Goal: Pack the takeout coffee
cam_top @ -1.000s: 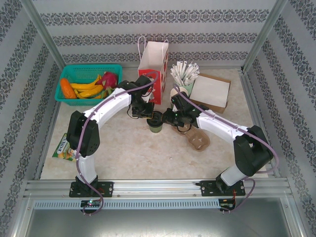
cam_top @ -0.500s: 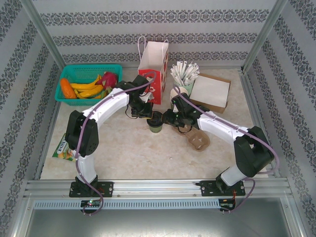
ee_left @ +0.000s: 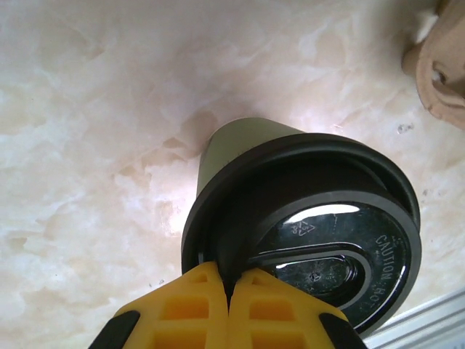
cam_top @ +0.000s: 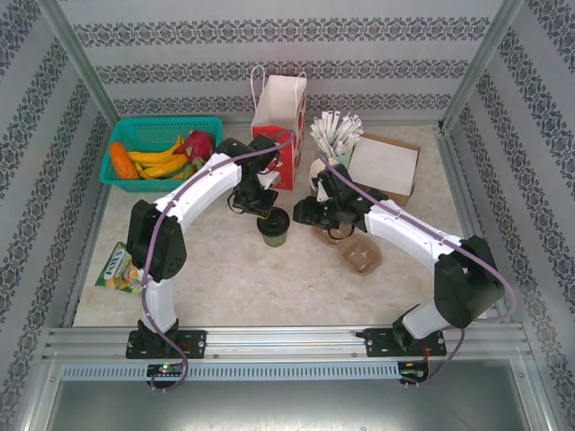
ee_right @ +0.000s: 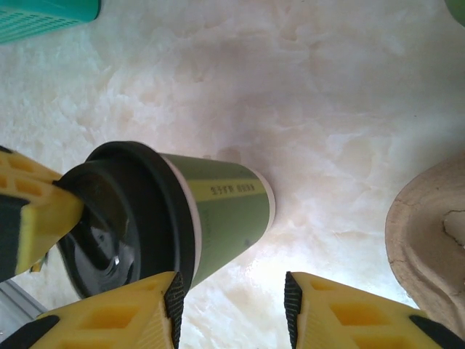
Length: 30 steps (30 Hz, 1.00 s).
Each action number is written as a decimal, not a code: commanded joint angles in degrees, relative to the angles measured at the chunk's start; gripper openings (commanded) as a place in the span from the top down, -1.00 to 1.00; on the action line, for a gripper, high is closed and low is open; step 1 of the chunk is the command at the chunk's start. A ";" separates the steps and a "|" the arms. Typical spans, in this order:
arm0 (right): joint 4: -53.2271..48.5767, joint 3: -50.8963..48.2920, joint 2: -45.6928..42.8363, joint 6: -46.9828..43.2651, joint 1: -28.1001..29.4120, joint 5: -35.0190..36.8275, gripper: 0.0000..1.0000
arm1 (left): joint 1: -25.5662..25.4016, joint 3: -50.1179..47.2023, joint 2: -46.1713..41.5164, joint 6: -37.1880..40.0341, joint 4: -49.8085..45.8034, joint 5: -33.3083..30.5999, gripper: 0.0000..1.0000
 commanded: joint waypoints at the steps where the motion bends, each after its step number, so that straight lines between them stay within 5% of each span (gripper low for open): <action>1: 0.40 1.46 0.52 2.45 -0.48 -2.48 0.12 | -0.04 3.19 0.68 4.55 -5.17 2.41 1.00; 30: 4.07 3.13 7.57 2.76 0.80 -7.91 0.22 | -1.81 -3.69 1.02 4.63 0.97 1.34 1.00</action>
